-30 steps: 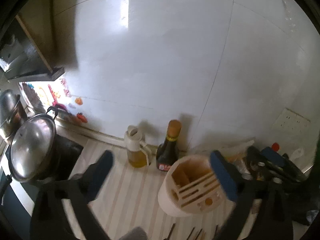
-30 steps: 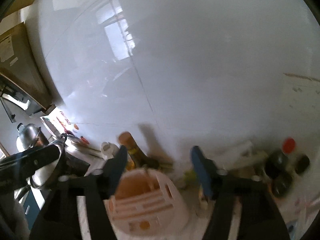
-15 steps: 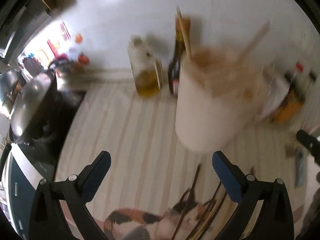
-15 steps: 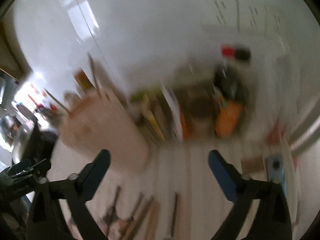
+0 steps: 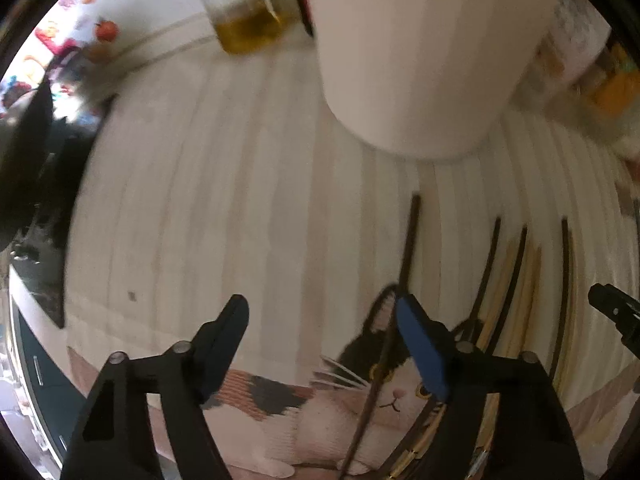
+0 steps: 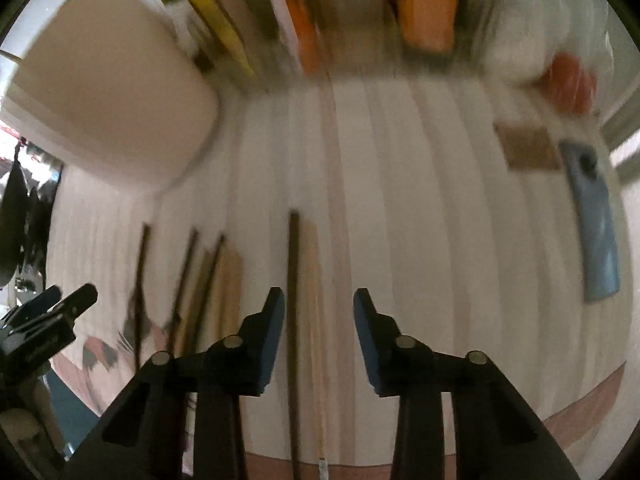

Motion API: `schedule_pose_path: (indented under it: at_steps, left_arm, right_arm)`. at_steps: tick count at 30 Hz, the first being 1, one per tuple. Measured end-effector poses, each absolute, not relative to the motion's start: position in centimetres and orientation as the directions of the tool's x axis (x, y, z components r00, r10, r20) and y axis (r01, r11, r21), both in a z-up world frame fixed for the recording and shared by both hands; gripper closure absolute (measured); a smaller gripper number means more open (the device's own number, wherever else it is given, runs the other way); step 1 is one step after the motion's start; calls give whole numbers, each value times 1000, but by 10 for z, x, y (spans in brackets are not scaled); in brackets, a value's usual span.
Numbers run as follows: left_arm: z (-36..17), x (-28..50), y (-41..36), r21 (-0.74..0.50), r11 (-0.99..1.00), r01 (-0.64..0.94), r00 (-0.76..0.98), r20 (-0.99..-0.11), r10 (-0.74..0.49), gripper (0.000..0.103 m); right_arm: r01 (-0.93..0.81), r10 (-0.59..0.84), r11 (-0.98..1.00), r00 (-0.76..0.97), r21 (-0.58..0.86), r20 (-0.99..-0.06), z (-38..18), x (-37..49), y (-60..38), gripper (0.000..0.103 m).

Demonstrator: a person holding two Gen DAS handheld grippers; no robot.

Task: Organize utensils
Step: 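Grasp a dark brown chopstick with the left tool while the right tool grasps a light wooden one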

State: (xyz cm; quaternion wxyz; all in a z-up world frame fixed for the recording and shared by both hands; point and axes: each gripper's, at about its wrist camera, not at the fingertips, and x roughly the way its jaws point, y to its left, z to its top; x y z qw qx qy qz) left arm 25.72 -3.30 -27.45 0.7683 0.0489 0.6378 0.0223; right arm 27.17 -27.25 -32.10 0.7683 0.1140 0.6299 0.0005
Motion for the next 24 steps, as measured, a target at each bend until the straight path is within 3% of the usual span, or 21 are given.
schedule_pose_path:
  at_steps: [6,9,12,14,24]
  left_arm:
    - [-300,258,-48,92,990,104,130,-988,78,46]
    - [-301,259,-52,83,990,116,140,-988,66,56]
    - [-300,260,-53,32,993,115,134,-991,16,83]
    - [-300,262,-51,34,995,98,132,-991,21,97]
    - [-299,273,-12,0,1000,3,116,-993,0,98]
  right_arm:
    - [126,154,977,144,172,-977,-344,255,-275,74]
    - [108,143,982,137,158,-980,-351,249,-275,84]
    - [82,113,989,134,124,-985,-354,245,-275,96]
    - [76,103,991,133,114,-986,-354,241,-277,97]
    - [134,105,985,61,113,-993,-351,249,-305,97]
